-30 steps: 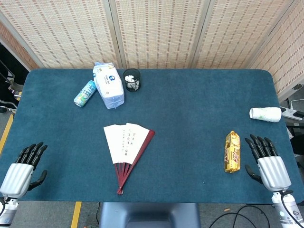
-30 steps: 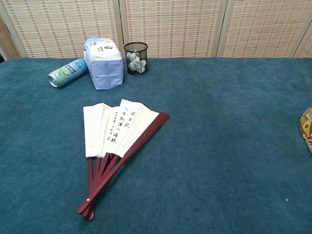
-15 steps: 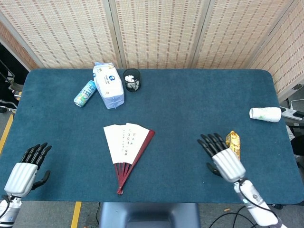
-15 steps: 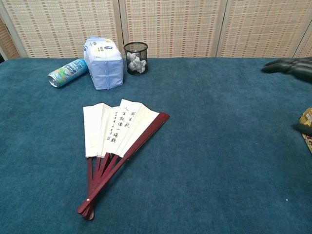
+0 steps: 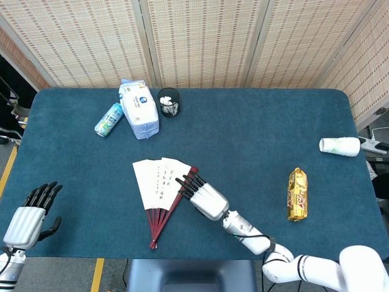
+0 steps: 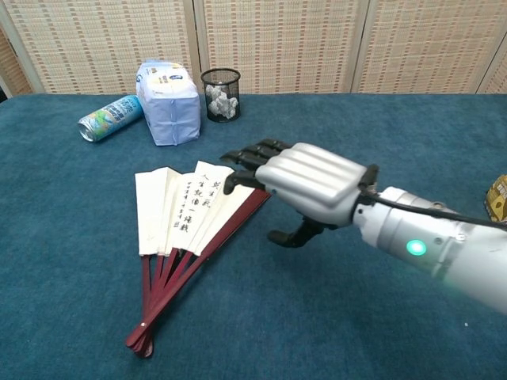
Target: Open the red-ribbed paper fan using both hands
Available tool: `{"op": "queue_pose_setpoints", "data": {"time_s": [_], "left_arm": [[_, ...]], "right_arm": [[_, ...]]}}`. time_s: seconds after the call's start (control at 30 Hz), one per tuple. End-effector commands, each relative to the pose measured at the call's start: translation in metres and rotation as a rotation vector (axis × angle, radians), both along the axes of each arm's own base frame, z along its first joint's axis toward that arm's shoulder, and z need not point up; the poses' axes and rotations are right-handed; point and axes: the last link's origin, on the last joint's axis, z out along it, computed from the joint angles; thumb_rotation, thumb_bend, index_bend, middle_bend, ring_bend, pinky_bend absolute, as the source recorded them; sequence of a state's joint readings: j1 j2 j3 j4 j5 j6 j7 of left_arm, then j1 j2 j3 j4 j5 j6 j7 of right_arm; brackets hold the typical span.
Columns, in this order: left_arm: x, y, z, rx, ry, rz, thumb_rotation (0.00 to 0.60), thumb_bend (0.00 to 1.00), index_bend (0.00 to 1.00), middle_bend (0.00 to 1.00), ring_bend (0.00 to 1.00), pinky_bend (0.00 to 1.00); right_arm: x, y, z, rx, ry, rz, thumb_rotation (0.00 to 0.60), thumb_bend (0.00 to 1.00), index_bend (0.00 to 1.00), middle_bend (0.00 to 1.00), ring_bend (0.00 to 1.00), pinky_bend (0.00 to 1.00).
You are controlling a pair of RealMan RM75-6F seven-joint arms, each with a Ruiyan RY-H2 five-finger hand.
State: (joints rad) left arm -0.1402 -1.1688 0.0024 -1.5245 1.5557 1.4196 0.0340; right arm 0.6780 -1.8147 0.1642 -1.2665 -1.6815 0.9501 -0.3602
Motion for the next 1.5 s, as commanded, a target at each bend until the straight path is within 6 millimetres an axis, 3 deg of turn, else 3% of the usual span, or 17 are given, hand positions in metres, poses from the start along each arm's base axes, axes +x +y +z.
{"op": "queue_pose_setpoints", "data": {"time_s": [0.03, 0.3, 0.7, 1.07, 1.3, 1.5], "left_arm": [[0.000, 0.001, 0.000, -0.003, 0.000, 0.005, 0.600, 0.41, 0.00, 0.00, 0.00, 0.11], [-0.002, 0.000, 0.002, -0.012, -0.006, 0.023, 0.600, 0.42, 0.00, 0.00, 0.00, 0.11], [-0.004, 0.002, 0.001, 0.004, 0.033, 0.033, 0.600, 0.41, 0.00, 0.00, 0.00, 0.11], [-0.005, 0.002, 0.003, 0.028, 0.048, 0.029, 0.600, 0.42, 0.00, 0.00, 0.00, 0.11], [-0.005, 0.002, 0.004, 0.049, 0.063, 0.023, 0.600, 0.42, 0.00, 0.00, 0.00, 0.11], [-0.005, 0.001, 0.006, 0.060, 0.065, 0.022, 0.600, 0.42, 0.00, 0.00, 0.00, 0.11]], "right_arm": [[0.014, -0.003, -0.020, -0.002, 0.031, 0.041, 0.600, 0.25, 0.23, 0.00, 0.00, 0.00], [0.024, -0.013, -0.049, 0.011, 0.047, -0.017, 0.600, 0.25, 0.25, 0.00, 0.00, 0.00], [0.031, -0.013, -0.073, -0.049, -0.009, -0.033, 0.600, 0.24, 0.34, 0.00, 0.00, 0.00], [0.037, -0.012, -0.085, -0.101, -0.033, -0.022, 0.600, 0.24, 0.42, 0.04, 0.00, 0.00], [0.039, -0.011, -0.083, -0.119, -0.059, -0.011, 0.600, 0.24, 0.54, 0.13, 0.00, 0.00], [0.047, -0.013, -0.081, -0.134, -0.063, -0.005, 0.600, 0.24, 0.58, 0.15, 0.00, 0.00]]}}
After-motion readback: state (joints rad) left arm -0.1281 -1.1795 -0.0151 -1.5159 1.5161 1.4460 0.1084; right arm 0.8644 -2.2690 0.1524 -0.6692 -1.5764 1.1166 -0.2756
